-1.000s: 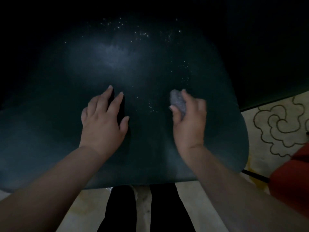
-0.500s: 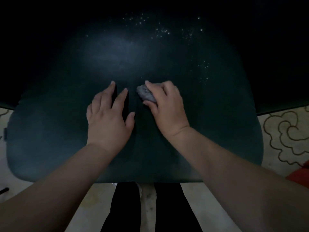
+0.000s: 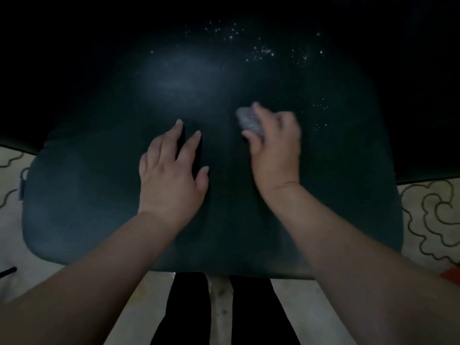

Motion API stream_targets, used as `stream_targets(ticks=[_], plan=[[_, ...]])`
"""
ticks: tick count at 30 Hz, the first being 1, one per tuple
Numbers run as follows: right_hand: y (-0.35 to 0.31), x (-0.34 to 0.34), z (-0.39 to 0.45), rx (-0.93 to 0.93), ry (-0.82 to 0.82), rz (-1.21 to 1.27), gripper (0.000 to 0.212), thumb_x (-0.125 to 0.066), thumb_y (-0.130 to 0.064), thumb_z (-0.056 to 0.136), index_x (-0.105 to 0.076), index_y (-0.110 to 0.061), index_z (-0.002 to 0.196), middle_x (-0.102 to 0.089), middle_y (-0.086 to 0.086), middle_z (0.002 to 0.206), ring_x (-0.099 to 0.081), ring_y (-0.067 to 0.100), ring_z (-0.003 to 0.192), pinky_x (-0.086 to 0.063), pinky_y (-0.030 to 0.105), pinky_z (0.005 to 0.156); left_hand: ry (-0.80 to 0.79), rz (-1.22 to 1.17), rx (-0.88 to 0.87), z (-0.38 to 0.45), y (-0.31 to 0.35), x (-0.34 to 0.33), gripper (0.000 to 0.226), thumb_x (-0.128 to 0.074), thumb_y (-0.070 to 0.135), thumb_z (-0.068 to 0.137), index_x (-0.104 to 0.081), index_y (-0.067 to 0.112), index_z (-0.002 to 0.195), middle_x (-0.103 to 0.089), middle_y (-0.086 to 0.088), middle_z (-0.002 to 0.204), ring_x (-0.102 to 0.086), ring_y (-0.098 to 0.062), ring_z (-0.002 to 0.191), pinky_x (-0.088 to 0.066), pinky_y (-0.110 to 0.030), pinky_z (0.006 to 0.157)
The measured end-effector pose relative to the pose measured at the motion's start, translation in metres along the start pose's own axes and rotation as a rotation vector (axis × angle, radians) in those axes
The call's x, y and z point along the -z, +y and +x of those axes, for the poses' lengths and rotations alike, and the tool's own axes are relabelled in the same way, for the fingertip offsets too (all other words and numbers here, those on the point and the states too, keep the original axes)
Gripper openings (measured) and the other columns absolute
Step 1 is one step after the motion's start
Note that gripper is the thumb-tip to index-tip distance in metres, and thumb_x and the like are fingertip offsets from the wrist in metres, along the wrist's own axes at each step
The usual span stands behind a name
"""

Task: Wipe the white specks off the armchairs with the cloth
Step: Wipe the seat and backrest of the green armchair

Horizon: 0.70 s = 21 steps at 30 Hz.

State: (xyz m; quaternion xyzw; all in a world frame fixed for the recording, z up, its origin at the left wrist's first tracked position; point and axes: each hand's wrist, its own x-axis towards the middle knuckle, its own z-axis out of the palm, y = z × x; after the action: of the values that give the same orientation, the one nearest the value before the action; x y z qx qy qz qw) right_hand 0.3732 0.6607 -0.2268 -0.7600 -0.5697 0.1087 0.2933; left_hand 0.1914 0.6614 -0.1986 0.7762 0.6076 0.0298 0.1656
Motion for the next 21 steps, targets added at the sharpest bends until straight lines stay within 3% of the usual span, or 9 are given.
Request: stream_targets(ticks=[3,7,10,16,21], plan=[[0.016,0.016,-0.017,-0.14,0.106,-0.028,0.053,-0.07,-0.007,0.083,-0.054,-0.01,0.133,-0.052,0.017,0.112,-0.053,0.03,0.102,-0.05,0.041,0.09,0.008,0.0,0.002,0.002,-0.001,0.001,0.063,-0.063,0.035,0.085,-0.042,0.02,0.143,-0.027,-0.008,0.155,-0.027,-0.032,0.134,-0.025,-0.049,0.108],[-0.016,0.007,-0.049,0.051,-0.055,-0.005,0.054,-0.072,-0.007,0.079,-0.056,-0.008,0.131,-0.055,0.019,0.111,-0.055,0.032,0.097,-0.051,0.041,0.082,-0.004,0.005,0.016,0.007,0.002,0.003,0.063,-0.061,0.035,0.086,-0.041,0.021,0.144,-0.026,-0.008,0.156,-0.025,-0.031,0.136,-0.023,-0.048,0.108],[-0.023,-0.007,-0.017,0.106,-0.117,0.033,0.055,-0.074,-0.008,0.078,-0.057,-0.012,0.13,-0.055,0.016,0.107,-0.055,0.032,0.094,-0.052,0.046,0.077,-0.022,0.007,0.019,0.011,0.005,0.004,0.063,-0.059,0.036,0.087,-0.039,0.022,0.145,-0.023,-0.006,0.157,-0.022,-0.029,0.137,-0.02,-0.045,0.11],[0.03,0.021,0.007,-0.165,0.116,0.0,0.05,-0.07,-0.009,0.085,-0.055,-0.013,0.133,-0.051,0.015,0.113,-0.051,0.028,0.105,-0.047,0.034,0.093,-0.016,0.029,-0.027,0.023,0.009,0.004,0.063,-0.061,0.035,0.086,-0.041,0.019,0.143,-0.026,-0.007,0.155,-0.024,-0.029,0.135,-0.024,-0.048,0.108],[0.022,0.019,0.001,-0.014,-0.04,0.002,0.051,-0.071,-0.008,0.083,-0.057,-0.012,0.131,-0.053,0.015,0.11,-0.052,0.029,0.102,-0.048,0.039,0.089,-0.033,0.024,-0.098,0.033,0.031,-0.002,0.063,-0.06,0.035,0.085,-0.042,0.018,0.143,-0.029,-0.009,0.154,-0.028,-0.031,0.133,-0.027,-0.049,0.106]])
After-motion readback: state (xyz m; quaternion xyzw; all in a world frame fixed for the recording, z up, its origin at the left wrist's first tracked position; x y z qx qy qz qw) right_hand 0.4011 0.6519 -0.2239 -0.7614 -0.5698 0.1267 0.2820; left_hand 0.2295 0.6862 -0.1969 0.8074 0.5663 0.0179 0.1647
